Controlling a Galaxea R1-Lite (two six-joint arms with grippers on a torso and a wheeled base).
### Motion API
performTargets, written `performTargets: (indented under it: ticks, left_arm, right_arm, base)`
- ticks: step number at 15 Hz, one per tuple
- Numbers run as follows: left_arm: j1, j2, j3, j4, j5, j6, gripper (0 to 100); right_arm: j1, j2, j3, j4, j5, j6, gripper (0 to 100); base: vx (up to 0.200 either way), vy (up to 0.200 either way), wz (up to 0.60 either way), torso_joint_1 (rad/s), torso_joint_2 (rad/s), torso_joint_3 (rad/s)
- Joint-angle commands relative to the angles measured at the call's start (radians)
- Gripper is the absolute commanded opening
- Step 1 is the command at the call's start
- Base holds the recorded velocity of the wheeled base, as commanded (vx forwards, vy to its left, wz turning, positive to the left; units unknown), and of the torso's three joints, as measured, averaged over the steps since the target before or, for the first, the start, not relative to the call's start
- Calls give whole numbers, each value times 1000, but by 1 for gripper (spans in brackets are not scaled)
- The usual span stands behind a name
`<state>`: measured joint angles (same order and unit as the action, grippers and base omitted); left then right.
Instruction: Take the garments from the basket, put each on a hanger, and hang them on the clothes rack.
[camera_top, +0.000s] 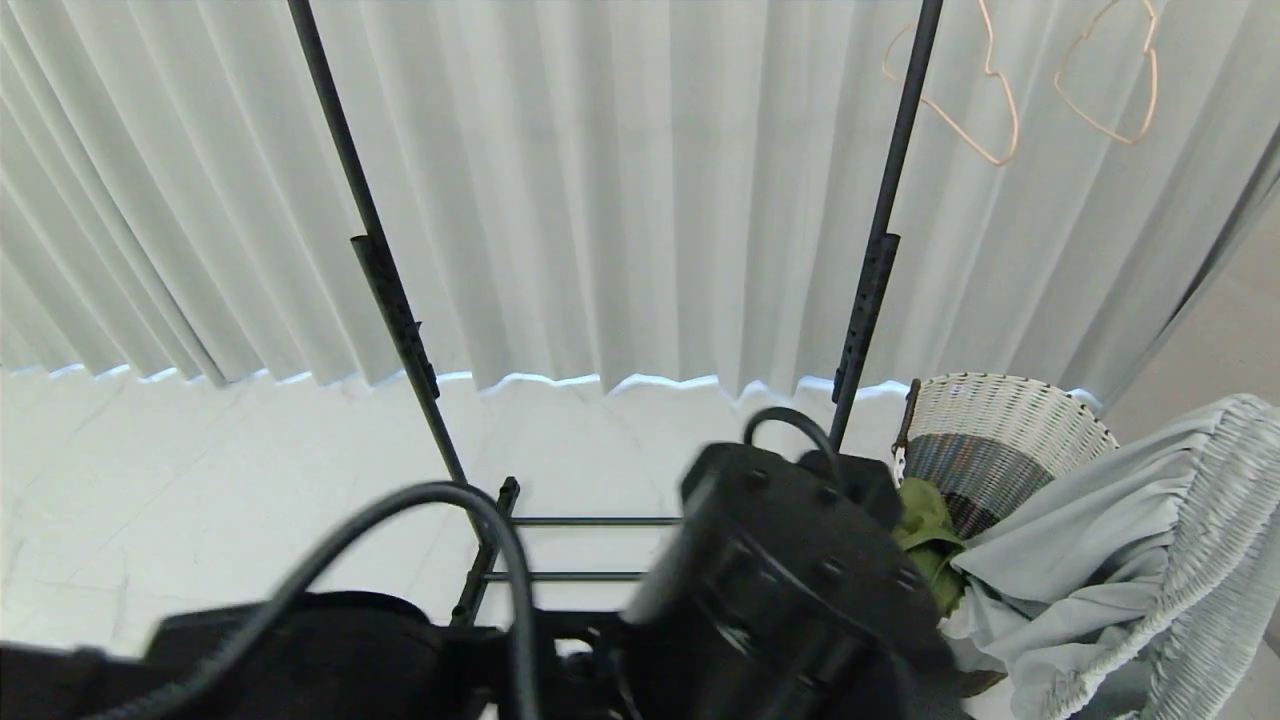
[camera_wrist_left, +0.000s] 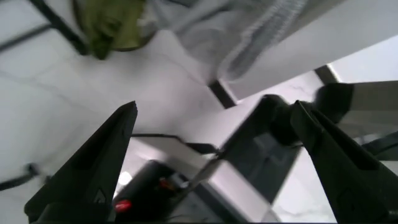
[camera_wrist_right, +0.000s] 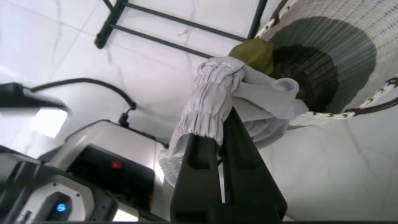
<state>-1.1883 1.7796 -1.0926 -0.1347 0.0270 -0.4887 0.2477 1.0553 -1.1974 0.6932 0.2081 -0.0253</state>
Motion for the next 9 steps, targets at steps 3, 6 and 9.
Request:
performTargets:
  ticks: [3, 6, 9]
  left_arm:
    - [-126, 324, -265, -14, 116, -105, 100]
    - [-86, 445, -346, -14, 154, -117, 100]
    - [-65, 509, -366, -14, 203, -116, 100]
  right_arm:
    - [4, -9, 7, -3, 1, 21, 0]
    - [4, -24, 15, -4, 1, 33, 0]
    - [4, -34, 19, -9, 1, 41, 0]
  base:
    - [0, 0, 0, 0, 0, 0]
    - [0, 0, 0, 0, 0, 0]
    - [0, 0, 0, 0, 0, 0]
